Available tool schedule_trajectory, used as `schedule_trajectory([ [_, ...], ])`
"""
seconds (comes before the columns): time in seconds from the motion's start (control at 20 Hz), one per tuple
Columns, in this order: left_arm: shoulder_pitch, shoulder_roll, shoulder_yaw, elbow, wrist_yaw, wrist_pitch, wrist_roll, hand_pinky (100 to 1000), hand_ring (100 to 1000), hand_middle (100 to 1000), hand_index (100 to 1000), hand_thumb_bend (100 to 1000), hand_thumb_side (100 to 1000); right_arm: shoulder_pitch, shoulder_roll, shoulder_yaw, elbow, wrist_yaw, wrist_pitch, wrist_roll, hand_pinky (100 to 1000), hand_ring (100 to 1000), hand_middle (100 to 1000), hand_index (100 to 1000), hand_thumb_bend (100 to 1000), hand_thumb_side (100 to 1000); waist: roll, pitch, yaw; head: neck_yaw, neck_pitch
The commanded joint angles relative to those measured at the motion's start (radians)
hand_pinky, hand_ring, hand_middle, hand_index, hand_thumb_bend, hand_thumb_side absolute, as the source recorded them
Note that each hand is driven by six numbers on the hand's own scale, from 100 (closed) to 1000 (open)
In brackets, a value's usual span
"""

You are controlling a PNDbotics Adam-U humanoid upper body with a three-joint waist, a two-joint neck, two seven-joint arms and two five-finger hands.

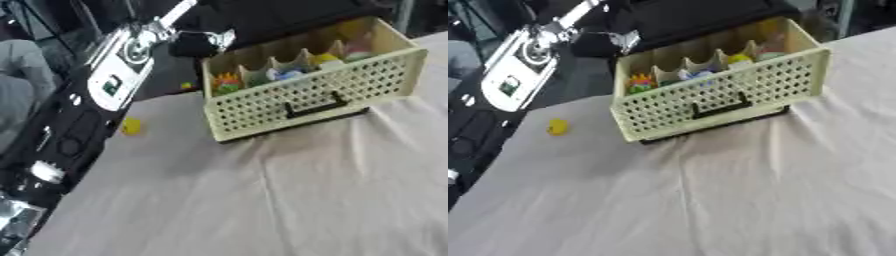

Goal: Pick up objects from table and place into drawer.

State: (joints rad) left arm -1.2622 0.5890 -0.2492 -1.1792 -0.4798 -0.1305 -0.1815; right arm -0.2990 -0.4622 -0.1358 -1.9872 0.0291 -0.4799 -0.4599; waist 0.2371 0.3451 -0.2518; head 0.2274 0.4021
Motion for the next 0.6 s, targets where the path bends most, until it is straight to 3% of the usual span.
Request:
schedule_trajectory([
  [0.05, -0.014, 0.031, 0.016, -0.009, 0.001, 0.005, 0.012, 447, 721, 851, 960, 162, 428, -0.005, -0.017, -0.005, -0.013, 0.006, 0.003, 0.000, 497, 514, 491, 721, 100, 463, -0.011, -0.018, 0.002, 0.002, -0.003],
  [0.45, -0.016, 0.040, 0.025, -0.025, 0.028, 0.019, 0.034, 427, 705, 844, 928, 155, 437, -0.002, -0.020, -0.004, -0.013, 0.005, 0.001, -0.001, 497, 515, 491, 721, 100, 462, -0.011, -0.022, 0.003, 0.006, -0.001],
  [0.6, -0.017, 0.050, 0.057, -0.050, 0.103, 0.026, 0.174, 396, 659, 837, 900, 212, 492, 0.004, -0.019, -0.004, -0.013, 0.007, 0.002, 0.000, 497, 515, 491, 721, 100, 462, -0.015, -0.026, 0.011, 0.003, 0.009],
])
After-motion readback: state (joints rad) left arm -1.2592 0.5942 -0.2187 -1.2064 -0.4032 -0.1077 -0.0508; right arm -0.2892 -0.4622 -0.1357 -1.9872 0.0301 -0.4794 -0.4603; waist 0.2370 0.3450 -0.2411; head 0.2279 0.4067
